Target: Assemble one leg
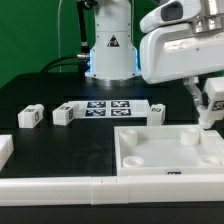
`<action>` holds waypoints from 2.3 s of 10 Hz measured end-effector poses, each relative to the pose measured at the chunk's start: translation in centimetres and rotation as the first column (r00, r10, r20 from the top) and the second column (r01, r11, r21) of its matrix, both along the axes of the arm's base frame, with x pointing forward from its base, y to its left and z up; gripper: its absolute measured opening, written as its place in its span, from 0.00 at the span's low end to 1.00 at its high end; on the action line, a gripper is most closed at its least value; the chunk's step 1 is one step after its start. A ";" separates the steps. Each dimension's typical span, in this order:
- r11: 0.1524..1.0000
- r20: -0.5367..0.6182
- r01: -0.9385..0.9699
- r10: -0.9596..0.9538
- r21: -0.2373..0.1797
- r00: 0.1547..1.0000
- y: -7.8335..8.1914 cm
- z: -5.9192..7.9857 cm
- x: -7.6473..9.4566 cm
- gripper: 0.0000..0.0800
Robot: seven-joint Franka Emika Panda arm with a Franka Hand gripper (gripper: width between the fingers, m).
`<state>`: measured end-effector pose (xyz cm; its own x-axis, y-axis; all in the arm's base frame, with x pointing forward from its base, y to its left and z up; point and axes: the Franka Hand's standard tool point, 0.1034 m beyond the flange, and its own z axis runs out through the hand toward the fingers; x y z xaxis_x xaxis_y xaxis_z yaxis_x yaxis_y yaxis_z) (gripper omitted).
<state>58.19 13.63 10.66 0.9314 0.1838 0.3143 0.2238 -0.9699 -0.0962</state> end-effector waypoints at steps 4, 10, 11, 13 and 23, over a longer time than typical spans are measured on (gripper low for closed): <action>0.999 0.062 -0.037 0.037 0.002 0.997 0.2 -0.6 3.5 0.36; 1.000 0.295 -0.018 0.022 -0.015 0.955 -1.9 -1.1 3.9 0.36; 1.000 0.294 -0.017 0.021 -0.016 0.955 -2.0 -1.2 3.9 0.36; 1.000 0.293 -0.013 0.017 -0.018 0.956 -2.4 -1.6 3.8 0.36; 1.000 0.272 -0.017 0.020 -0.015 0.962 -2.0 -4.9 2.5 0.36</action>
Offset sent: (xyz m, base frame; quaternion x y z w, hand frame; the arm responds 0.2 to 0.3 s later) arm 0.0257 -0.0031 -0.0053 0.0038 0.1052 -0.0474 0.9933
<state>60.69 11.67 5.73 0.8076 0.2055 0.5528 0.2577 -0.9661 -0.0173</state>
